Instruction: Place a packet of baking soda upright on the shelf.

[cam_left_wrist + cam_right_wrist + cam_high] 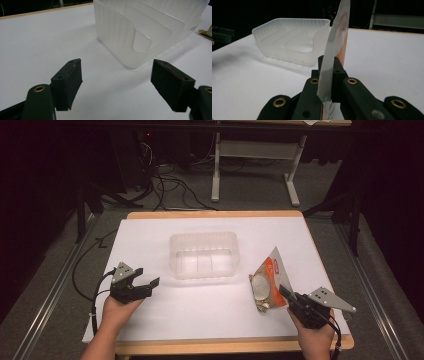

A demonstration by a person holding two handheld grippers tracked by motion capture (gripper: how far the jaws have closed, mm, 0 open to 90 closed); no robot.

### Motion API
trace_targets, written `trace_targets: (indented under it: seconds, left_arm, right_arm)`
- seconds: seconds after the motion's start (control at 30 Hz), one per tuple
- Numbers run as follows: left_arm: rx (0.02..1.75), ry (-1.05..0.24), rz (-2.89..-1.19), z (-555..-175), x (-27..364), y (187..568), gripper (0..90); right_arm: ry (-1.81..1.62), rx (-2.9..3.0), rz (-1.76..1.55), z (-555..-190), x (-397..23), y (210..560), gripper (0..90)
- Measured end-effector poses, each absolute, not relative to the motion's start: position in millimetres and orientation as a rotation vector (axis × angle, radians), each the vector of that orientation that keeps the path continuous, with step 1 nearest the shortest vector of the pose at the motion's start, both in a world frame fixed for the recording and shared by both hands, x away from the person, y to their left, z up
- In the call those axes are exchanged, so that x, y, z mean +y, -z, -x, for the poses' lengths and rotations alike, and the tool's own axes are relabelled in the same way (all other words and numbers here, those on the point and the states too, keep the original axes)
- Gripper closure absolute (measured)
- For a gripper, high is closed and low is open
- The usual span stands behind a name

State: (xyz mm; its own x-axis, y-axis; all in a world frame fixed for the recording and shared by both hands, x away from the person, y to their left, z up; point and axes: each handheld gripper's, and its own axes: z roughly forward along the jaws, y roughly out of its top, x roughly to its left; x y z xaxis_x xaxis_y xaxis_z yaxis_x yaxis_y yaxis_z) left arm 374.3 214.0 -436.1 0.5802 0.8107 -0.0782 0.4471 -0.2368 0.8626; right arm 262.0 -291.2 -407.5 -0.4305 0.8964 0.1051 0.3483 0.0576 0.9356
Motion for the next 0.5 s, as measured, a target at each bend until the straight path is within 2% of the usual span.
trace_targets:
  seconds: [0.5]
  left_arm:
    - [1.017,-0.490,-1.887,-374,213,437,25.5]
  right_arm:
    - [-1.327,1.798,-1.188,-275,-284,388,90.0]
